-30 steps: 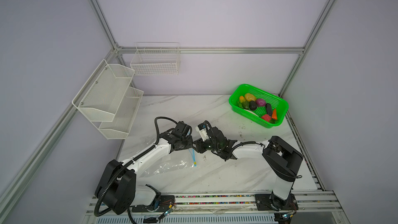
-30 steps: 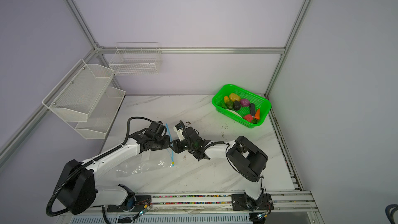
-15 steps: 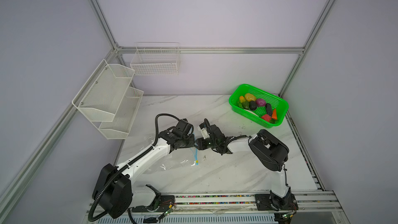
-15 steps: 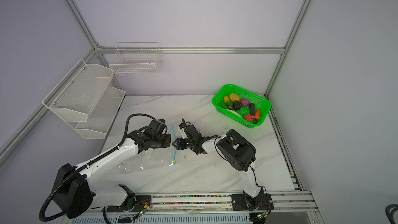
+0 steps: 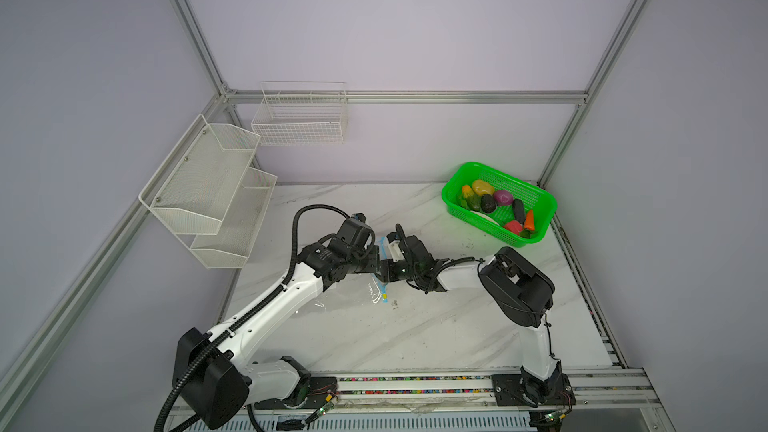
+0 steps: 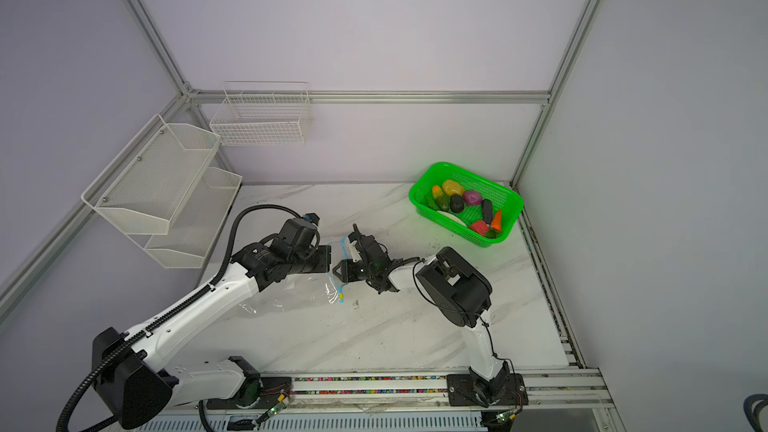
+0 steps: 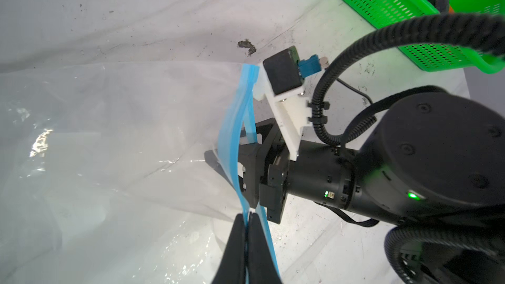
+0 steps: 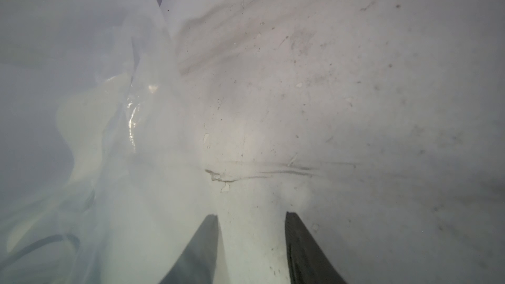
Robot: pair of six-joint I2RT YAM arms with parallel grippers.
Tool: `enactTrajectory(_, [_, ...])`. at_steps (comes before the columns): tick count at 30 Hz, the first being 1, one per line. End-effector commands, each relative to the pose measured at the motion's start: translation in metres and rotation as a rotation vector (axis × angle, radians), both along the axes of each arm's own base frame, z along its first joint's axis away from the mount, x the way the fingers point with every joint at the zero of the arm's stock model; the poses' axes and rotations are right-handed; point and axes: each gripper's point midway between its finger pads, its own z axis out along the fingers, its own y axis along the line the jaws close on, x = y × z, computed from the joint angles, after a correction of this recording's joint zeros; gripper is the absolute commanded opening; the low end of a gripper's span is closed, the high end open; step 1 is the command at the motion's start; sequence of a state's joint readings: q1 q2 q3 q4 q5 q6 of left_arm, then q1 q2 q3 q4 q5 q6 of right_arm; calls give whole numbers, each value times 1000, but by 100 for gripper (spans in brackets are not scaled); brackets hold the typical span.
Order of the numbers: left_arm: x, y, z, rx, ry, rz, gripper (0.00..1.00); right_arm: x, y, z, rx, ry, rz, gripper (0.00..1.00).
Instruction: Place the food in the zip-top bag and seal the zipper
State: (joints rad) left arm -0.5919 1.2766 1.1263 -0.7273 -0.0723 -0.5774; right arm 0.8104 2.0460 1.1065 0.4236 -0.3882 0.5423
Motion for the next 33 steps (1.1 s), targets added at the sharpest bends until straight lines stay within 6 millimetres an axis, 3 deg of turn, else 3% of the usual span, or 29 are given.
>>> enactTrajectory(1, [7,-4,55,-41,-128,-20,0,5,-5,-12,-32,38,-48,43])
enactTrajectory(5, [4,5,61,-29,-143,-1,0,7,-6,-15,-34,45,-56,43])
enactTrajectory(10, [-3,5,54,-53,-113,11,0,9,-3,-14,-35,38,-47,44])
enactTrajectory(18, [-16,24,59,-30,-120,60,0,18,16,-20,-25,56,-10,44])
enactTrajectory(25, [-10,23,52,13,-125,37,0,12,21,-9,6,55,16,45])
enactTrajectory(33, [2,16,27,26,-85,55,0,4,17,17,33,41,36,49])
